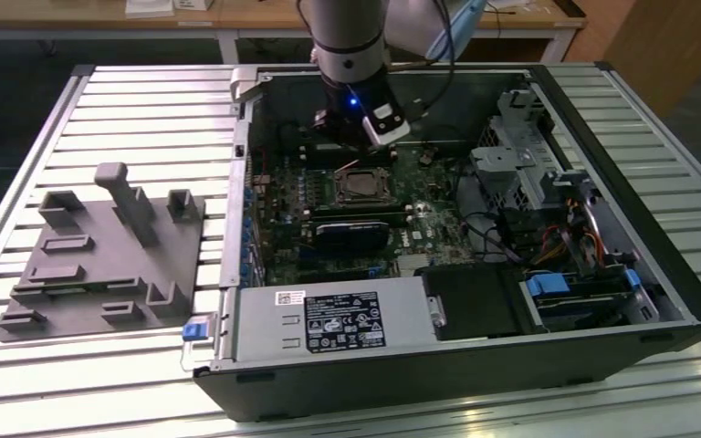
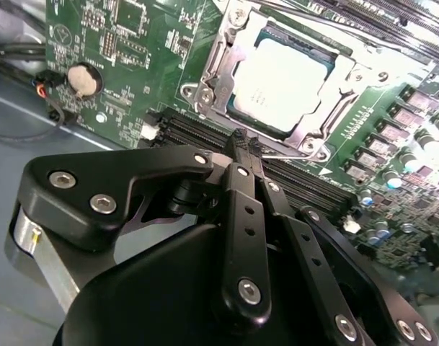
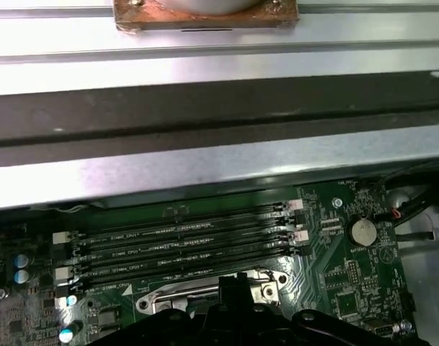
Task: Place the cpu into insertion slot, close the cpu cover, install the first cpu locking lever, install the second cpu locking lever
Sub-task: 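Install the first cpu locking lever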
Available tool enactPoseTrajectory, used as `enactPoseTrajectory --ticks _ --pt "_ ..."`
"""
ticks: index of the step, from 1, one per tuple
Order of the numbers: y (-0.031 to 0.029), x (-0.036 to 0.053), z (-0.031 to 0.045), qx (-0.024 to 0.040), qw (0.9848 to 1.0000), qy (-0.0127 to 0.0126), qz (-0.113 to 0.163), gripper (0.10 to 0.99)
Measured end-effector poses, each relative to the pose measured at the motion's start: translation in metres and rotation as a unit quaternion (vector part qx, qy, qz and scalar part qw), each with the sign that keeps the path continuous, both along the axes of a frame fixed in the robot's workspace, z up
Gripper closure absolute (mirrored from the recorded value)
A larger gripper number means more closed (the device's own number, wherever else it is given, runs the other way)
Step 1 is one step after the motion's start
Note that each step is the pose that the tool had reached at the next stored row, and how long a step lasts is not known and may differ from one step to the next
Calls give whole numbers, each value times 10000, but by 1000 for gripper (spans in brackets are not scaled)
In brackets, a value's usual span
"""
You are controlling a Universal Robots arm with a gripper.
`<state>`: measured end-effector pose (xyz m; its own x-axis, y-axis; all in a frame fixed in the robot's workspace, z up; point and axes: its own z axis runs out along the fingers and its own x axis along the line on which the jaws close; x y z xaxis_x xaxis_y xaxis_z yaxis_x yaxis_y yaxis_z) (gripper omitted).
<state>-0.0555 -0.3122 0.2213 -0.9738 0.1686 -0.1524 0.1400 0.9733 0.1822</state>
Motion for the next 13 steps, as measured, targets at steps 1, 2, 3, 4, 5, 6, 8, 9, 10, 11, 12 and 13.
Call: enactPoseTrajectory --ticks 1,2,3,4,5,6,8,9,10,11,12,13 --pt "1 0 -4 0 10000 0 -57 980" --pt "1 0 -10 -1 9999 0 -127 980" --pt "2 1 -14 -1 9998 0 -184 980" --pt "3 1 -19 -2 9997 0 -248 980" --pt "5 1 -24 -1 9996 0 -300 980" --pt "7 1 -29 -1 9994 0 -345 980" --pt "12 4 -39 -1 9991 -1 -431 980" --pt "15 7 -43 -2 9989 0 -467 980" --pt "19 10 -47 -3 9987 0 -502 980" --pt "23 14 -50 -4 9986 0 -535 980" --pt "28 17 -54 -7 9984 -1 -568 980" --pt "34 20 -57 -9 9982 0 -601 980"
